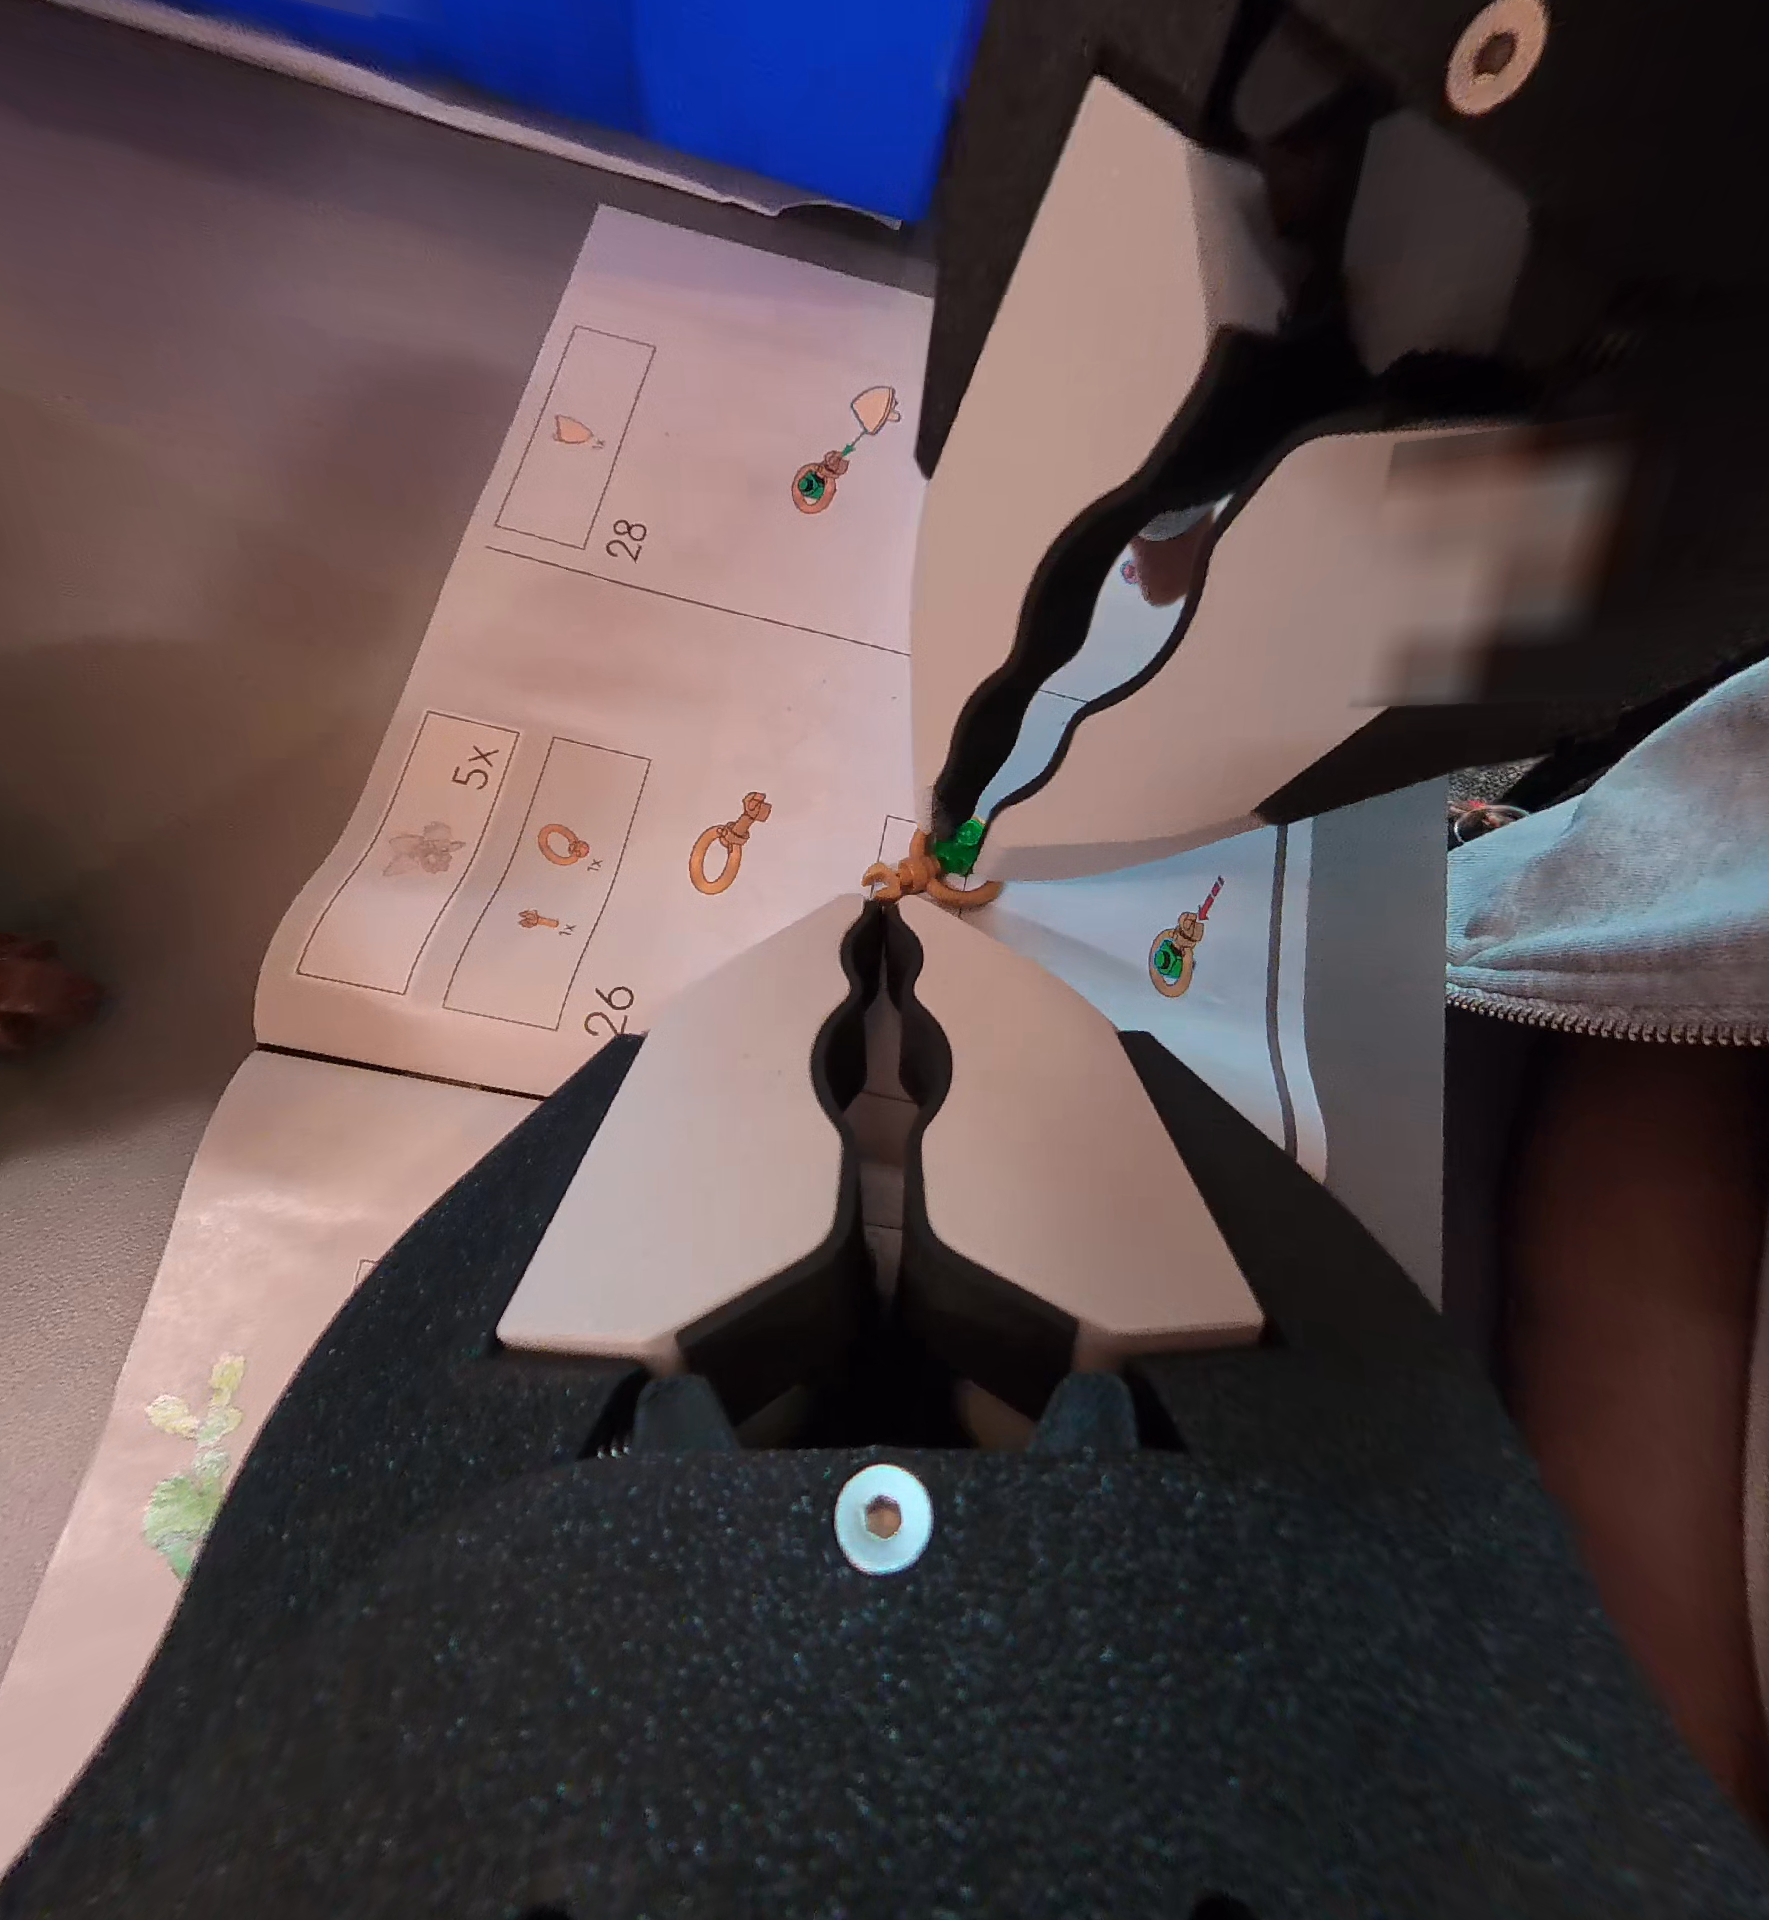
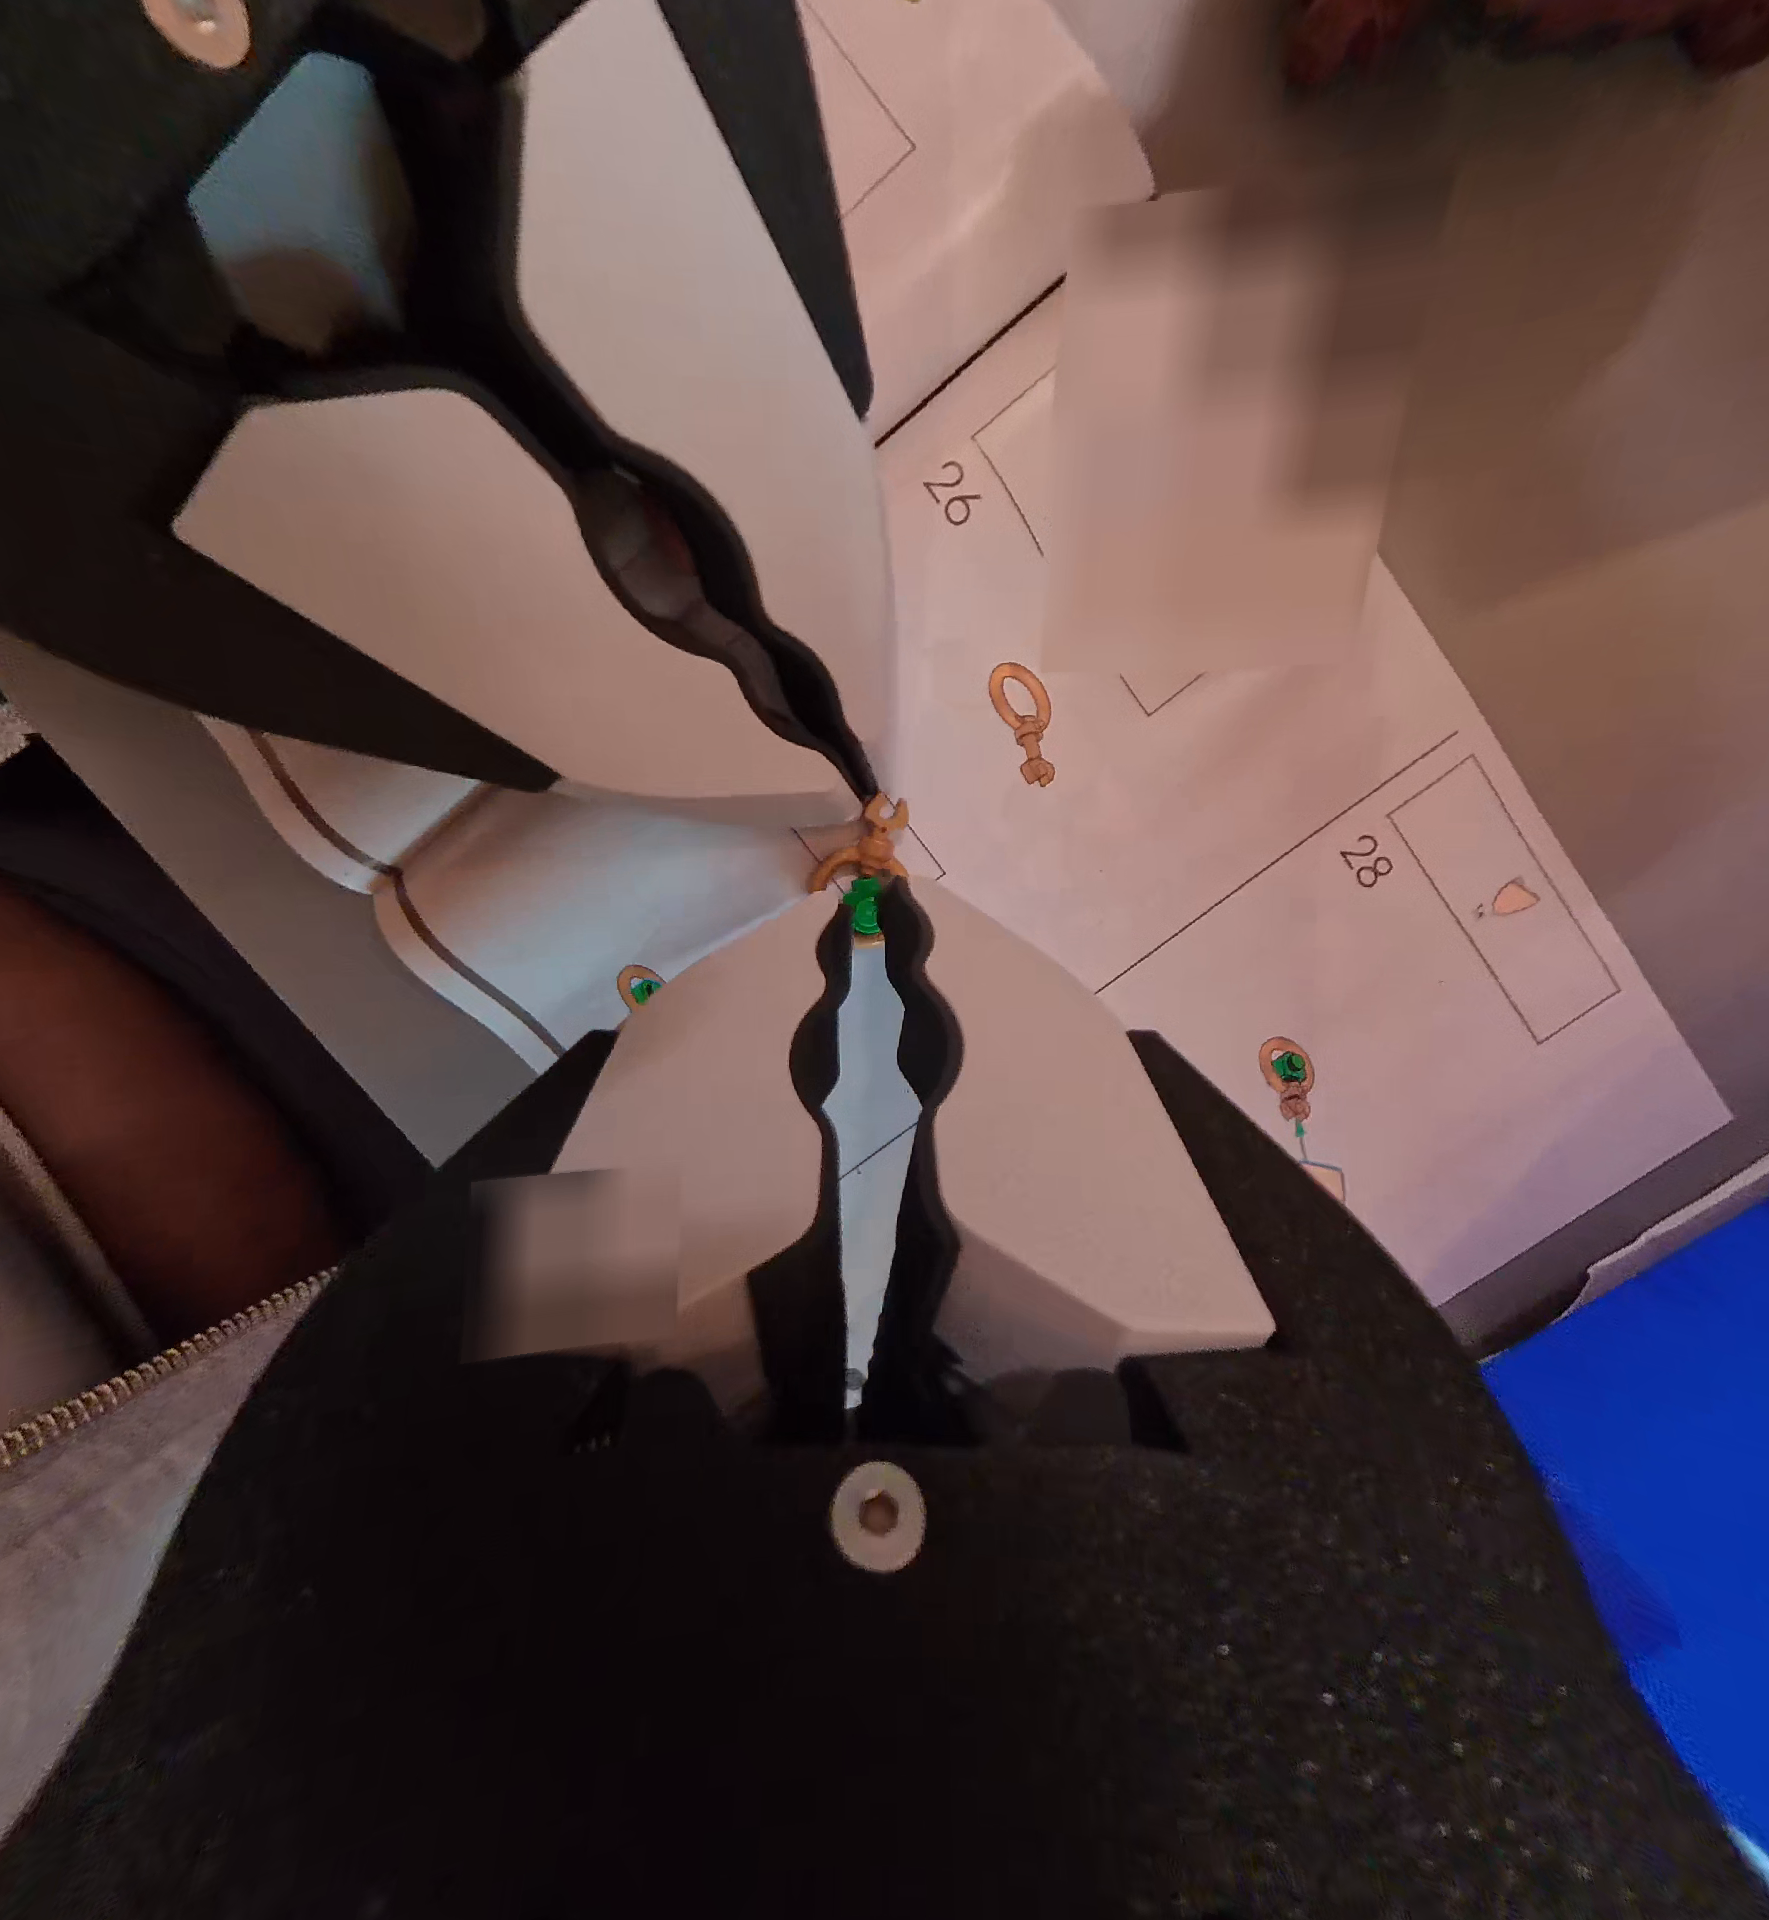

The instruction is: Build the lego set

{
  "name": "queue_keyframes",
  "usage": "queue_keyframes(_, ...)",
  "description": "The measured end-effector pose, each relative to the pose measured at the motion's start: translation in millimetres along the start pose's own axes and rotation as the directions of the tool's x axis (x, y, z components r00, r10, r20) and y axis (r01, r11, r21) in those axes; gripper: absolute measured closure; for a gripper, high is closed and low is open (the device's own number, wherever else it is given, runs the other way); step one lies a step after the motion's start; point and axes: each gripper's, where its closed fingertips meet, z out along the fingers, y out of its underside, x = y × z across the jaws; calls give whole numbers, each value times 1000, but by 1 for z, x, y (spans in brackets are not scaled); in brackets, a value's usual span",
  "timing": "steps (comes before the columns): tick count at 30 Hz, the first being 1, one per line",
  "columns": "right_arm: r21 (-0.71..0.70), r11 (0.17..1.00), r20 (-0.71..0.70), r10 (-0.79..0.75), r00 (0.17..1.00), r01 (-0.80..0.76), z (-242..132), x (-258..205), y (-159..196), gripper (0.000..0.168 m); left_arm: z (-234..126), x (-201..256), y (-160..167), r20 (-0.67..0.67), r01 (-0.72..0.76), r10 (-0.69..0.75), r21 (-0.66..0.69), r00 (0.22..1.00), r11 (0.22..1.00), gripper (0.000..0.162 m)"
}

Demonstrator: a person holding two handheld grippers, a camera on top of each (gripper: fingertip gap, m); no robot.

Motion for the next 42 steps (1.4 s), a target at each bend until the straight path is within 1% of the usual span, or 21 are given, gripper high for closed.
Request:
queue_keyframes(2, 7, 1000, -7, 30, 1000, -30, 0, 0, 0, 162, 0, 0, 0, 0, -2, 2, 0, 1000, 1000, 162)
queue_keyframes(4, 18, 1000, -11, 19, 1000, -19, 0, 0, 1, 162, -3, 1, -2, -20, 6, -5, 22, 1000, 1000, 162)
queue_keyframes(5, 21, 1000, -13, -7, 1000, 8, 0, 0, 0, 163, -6, -3, -6, -12, 19, -19, 48, 1000, 999, 162)
queue_keyframes(7, 22, 998, -11, -58, 998, 58, 0, 0, 0, 162, -15, -19, -10, 55, 14, -19, 90, 998, 996, 162)
queue_keyframes(8, 23, 996, -7, -81, 997, 81, 0, 0, 0, 162, -16, -20, -11, 49, 9, -14, 89, 999, 996, 162)
queue_keyframes(11, 44, 992, 19, -120, 993, 119, 0, 0, 0, 162, -5, -15, 2, 13, -42, 43, -24, 999, 999, 161)
queue_keyframes(13, 75, 990, 37, -122, 992, 119, 0, 0, 0, 163, -1, -9, 0, -29, -79, 78, -38, 997, 996, 161)
queue_keyframes(16, 122, 985, 26, -125, 992, 121, 0, 0, 0, 163, 2, -7, -2, -79, -99, 95, -45, 992, 994, 162)
queue_keyframes(20, 186, 977, 24, -106, 994, 100, 0, 0, -1, 163, 1, -5, -2, -163, -50, 44, -35, 986, 998, 162)
queue_keyframes(23, 237, 970, 55, -60, 997, 45, 0, 0, -1, 163, 1, -5, -2, -182, -47, 40, -39, 982, 998, 162)
queue_keyframes(26, 261, 965, 71, 6, 997, -25, 0, 0, -2, 163, 1, -5, -2, -158, -71, 65, -32, 985, 997, 162)
queue_keyframes(30, 246, 956, 90, 143, 986, -162, 1, 0, -2, 162, 1, -5, -2, -112, -86, 84, -21, 990, 996, 162)
queue_keyframes(32, 242, 951, 69, 181, 981, -192, 1, 0, -2, 162, 1, -6, -2, -88, -99, 97, -16, 991, 995, 162)
queue_keyframes(35, 209, 959, 38, 189, 981, -192, 0, -2, -1, 162, 1, -5, -1, -59, -91, 90, -13, 994, 996, 162)
queue_keyframes(40, 116, 965, 89, 224, 970, -234, -1, -5, 2, 162, 0, -3, 0, 20, -107, 108, -7, 994, 994, 162)
queue_keyframes(42, 82, 965, 134, 238, 962, -250, 0, -10, 1, 162, 0, -3, 0, 37, -116, 116, -7, 993, 993, 162)
